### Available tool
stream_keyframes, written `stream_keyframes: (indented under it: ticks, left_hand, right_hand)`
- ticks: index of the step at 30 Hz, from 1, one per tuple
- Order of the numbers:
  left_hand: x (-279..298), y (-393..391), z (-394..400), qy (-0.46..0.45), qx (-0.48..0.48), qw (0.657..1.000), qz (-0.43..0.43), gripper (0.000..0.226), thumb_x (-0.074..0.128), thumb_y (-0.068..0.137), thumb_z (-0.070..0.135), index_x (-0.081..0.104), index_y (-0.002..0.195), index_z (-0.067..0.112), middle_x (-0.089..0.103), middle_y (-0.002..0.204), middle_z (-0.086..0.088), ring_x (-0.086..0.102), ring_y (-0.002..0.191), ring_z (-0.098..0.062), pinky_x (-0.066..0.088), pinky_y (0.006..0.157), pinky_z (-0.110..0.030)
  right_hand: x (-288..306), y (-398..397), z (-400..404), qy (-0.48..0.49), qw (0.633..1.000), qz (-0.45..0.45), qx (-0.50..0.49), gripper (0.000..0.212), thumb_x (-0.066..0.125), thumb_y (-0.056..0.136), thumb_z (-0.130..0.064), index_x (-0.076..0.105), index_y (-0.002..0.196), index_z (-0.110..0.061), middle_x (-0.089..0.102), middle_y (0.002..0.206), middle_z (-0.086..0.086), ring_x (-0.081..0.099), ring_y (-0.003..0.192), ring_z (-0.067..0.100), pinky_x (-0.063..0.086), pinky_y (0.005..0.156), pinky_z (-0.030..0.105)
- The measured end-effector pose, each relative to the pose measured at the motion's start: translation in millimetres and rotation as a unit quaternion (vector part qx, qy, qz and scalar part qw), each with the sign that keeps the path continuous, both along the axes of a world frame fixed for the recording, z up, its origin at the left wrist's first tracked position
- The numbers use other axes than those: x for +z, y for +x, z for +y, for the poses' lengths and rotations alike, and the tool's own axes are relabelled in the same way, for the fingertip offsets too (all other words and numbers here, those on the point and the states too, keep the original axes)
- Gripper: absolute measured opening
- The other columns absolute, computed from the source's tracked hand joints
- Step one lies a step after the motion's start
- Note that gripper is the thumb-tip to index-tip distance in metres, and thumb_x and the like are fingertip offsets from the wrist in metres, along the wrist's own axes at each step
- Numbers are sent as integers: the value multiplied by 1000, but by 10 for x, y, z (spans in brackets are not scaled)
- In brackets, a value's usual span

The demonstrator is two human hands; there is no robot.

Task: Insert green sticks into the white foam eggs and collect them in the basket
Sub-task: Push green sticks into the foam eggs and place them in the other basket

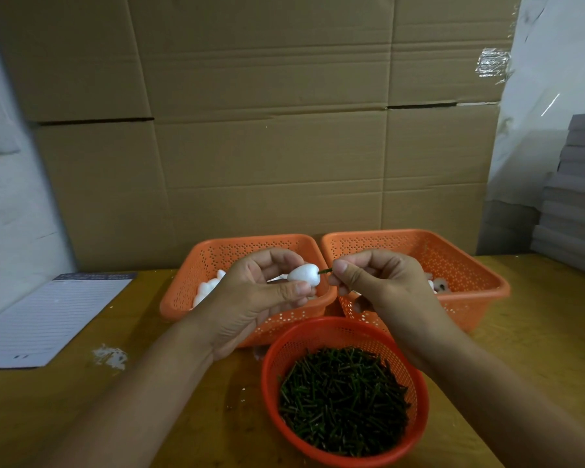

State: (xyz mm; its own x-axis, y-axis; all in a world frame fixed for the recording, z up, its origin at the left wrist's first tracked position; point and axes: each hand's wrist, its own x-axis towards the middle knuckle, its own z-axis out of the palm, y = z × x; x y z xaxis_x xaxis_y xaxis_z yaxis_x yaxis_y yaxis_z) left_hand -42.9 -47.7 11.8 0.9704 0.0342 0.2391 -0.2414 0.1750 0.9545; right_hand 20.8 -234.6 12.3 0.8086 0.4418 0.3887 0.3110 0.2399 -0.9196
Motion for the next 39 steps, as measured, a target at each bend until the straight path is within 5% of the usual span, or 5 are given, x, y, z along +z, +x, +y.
stream_keyframes:
  ticks: [17, 39]
  left_hand:
    - [-5, -3, -10, 5, 4, 1000, -6, 32, 76, 72, 1, 64, 100, 9, 75, 104, -8, 74, 91, -23, 58, 75, -25]
    - [-51, 31, -24, 73, 38, 996, -34, 25, 83, 70, 9, 75, 86, 26, 75, 108, -11, 73, 97, -27, 60, 86, -35]
  right_hand:
    - [-67, -32, 54, 4, 1000, -8, 5, 8, 71, 84, -16, 73, 80, -9, 73, 73, 6, 60, 60, 9, 46, 48, 20]
    - [-107, -154, 168, -2, 999, 24, -46, 34, 62, 96, -23, 67, 64, -11, 59, 59, 2, 51, 55, 9, 40, 47, 19]
